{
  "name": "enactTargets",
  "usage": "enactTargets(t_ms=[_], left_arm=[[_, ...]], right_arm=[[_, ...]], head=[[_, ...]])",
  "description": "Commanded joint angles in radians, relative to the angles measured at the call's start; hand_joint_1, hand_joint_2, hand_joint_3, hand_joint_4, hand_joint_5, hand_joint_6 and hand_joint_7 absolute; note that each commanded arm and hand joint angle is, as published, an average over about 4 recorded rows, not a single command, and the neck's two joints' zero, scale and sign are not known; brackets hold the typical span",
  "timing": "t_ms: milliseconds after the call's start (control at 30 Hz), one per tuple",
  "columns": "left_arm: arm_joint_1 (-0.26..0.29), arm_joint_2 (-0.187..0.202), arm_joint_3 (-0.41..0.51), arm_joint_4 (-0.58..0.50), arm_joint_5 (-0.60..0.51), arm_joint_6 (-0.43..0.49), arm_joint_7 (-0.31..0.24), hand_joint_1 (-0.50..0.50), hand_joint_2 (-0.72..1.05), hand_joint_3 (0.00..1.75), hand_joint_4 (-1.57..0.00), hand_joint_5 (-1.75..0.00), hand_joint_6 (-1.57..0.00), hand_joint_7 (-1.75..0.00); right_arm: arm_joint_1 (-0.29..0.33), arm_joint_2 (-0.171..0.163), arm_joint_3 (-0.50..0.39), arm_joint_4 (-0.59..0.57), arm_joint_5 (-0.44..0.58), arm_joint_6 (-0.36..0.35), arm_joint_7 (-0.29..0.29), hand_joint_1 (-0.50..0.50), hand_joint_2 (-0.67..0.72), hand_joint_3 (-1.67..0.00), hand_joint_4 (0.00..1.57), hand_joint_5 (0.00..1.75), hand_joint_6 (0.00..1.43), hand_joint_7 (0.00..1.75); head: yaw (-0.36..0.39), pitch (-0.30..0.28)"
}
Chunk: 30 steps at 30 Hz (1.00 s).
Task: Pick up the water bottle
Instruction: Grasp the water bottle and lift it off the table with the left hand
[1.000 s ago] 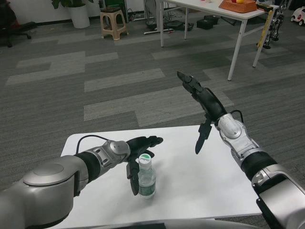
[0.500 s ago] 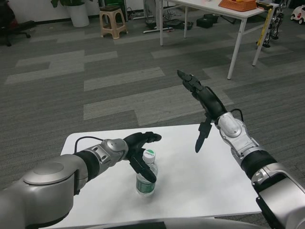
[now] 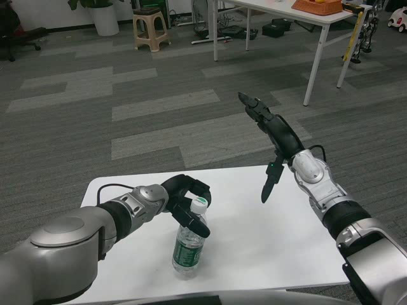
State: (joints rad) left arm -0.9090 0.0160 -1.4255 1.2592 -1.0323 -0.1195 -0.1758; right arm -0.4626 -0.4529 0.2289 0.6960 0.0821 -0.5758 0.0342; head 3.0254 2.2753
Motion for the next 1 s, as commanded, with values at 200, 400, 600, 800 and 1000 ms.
enactTargets(t_ms=[200, 400, 600, 800, 1000], left_arm=[[0.026, 0.017, 0.051, 0.012, -0.002, -0.071, 0.006, 0.08, 0.34, 0.26, -1.57, -1.75, -1.41, -1.75], [0.048, 0.038, 0.125, 0.019, 0.013, -0.229, 0.024, 0.08, 0.34, 0.26, -1.57, -1.75, -1.41, -1.69], [0.073, 0.072, 0.239, 0.002, 0.09, -0.359, 0.03, 0.08, 0.34, 0.26, -1.57, -1.75, -1.41, -1.68], [0.117, 0.114, 0.526, -0.116, 0.426, -0.364, 0.03, 0.08, 0.38, 0.28, -1.57, -1.75, -1.4, -1.69], [0.188, 0.144, 0.743, -0.324, 0.636, -0.251, 0.03, 0.08, 0.36, 0.35, -1.57, -1.75, -1.39, -1.69]], right_arm=[[0.013, -0.009, -0.016, -0.018, 0.007, -0.006, -0.007, -0.46, 0.66, 0.0, 0.0, 0.0, 0.0, 0.0], [0.013, -0.007, -0.025, -0.015, 0.007, -0.006, -0.007, -0.46, 0.66, 0.0, 0.0, 0.0, 0.0, 0.0], [0.012, -0.003, -0.035, -0.008, 0.007, -0.004, -0.007, -0.46, 0.66, 0.0, 0.0, 0.0, 0.0, 0.0], [0.004, 0.001, -0.039, 0.005, 0.007, -0.006, -0.007, -0.46, 0.66, 0.0, 0.0, 0.0, 0.0, 0.0], [-0.008, 0.008, -0.036, 0.023, 0.007, -0.006, -0.007, -0.46, 0.66, 0.0, 0.0, 0.0, 0.0, 0.0]], head=[[-0.003, 0.004], [-0.01, 0.007], [-0.009, 0.008], [-0.004, 0.015], [0.008, 0.024]])
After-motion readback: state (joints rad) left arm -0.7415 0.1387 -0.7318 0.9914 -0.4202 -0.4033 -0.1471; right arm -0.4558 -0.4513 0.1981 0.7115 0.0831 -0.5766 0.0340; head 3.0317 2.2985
